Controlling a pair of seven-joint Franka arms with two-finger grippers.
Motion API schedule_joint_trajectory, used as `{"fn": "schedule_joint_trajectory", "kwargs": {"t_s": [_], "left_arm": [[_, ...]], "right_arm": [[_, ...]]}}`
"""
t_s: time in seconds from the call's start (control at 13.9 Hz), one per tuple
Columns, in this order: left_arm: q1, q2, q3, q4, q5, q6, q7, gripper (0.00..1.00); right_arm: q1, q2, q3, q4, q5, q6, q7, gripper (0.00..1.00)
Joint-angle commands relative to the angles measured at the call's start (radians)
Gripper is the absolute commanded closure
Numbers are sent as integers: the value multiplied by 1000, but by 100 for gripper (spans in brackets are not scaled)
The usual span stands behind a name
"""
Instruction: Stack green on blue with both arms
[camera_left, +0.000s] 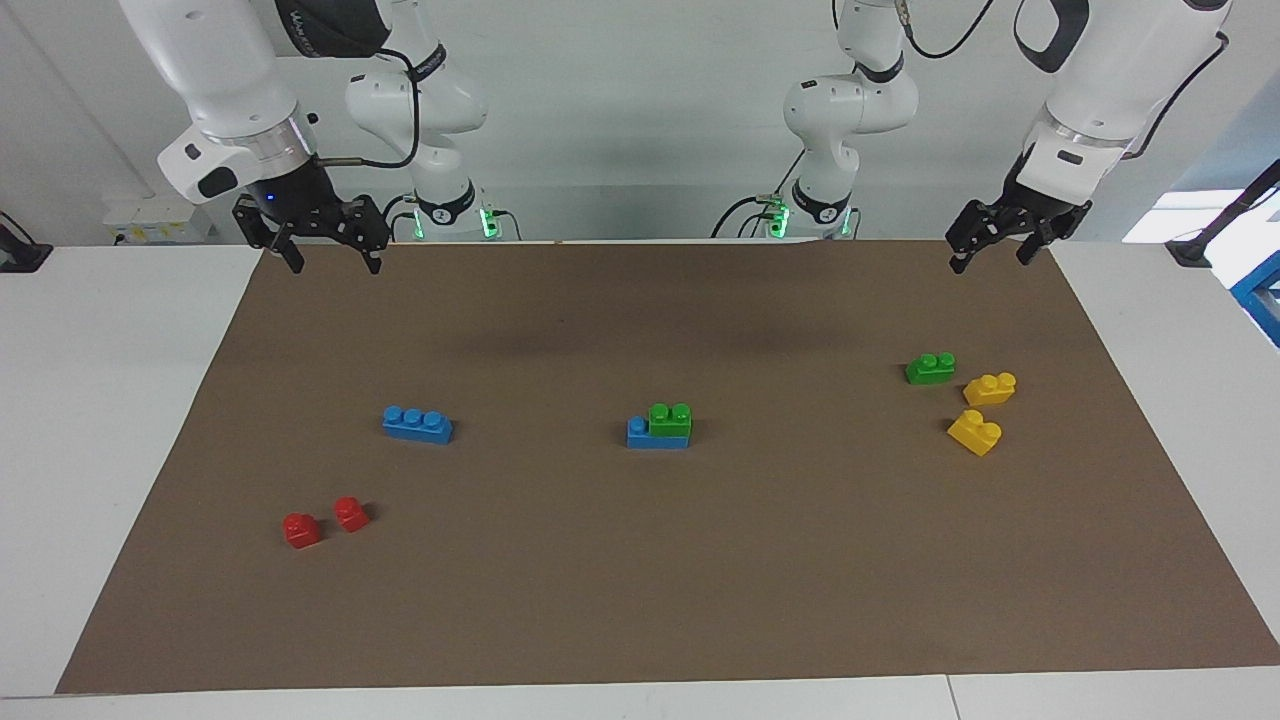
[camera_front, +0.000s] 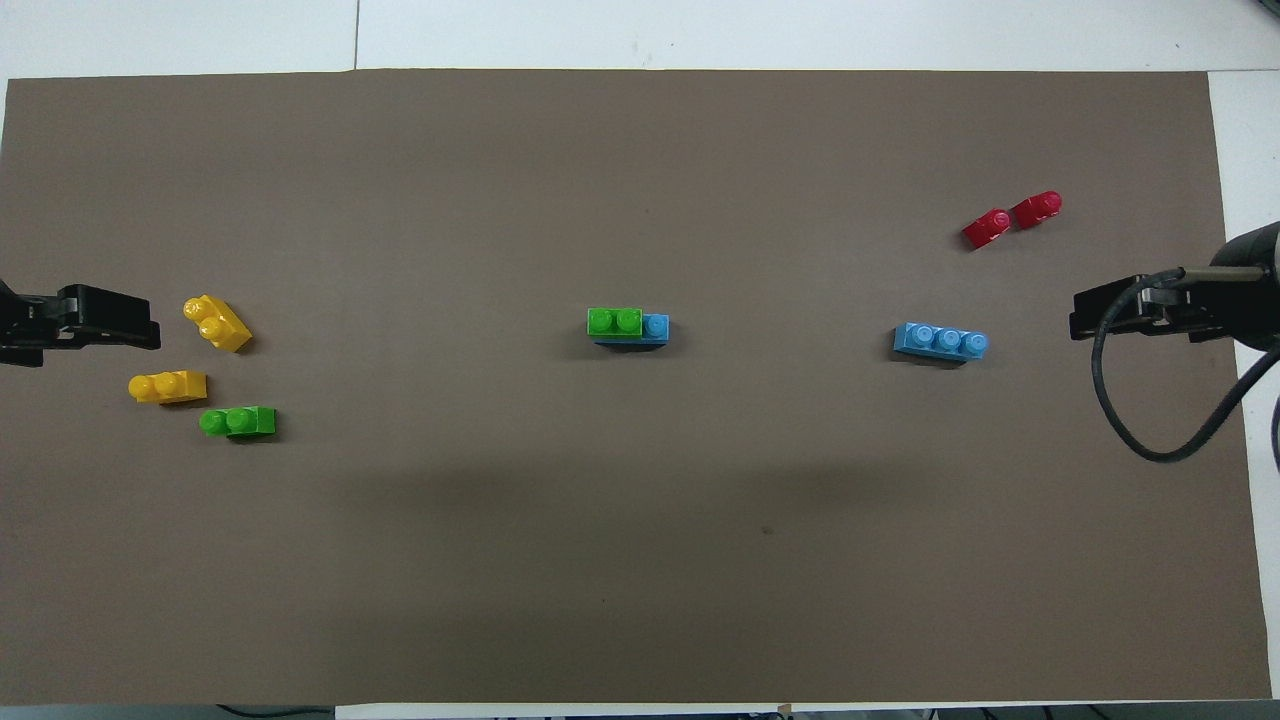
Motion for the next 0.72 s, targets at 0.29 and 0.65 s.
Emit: {"fn": "schedule_joint_trajectory", "kwargs": {"t_s": [0.29,0.65], "left_arm": [[22,8,-15,15,-28,-16,-4,0],[17,6,-15,11,-28,-11,-3,0]], "right_arm": [[-10,-24,9,-23,-18,-7,-1,0],[-10,-24,9,-23,-18,-7,5,0]]}}
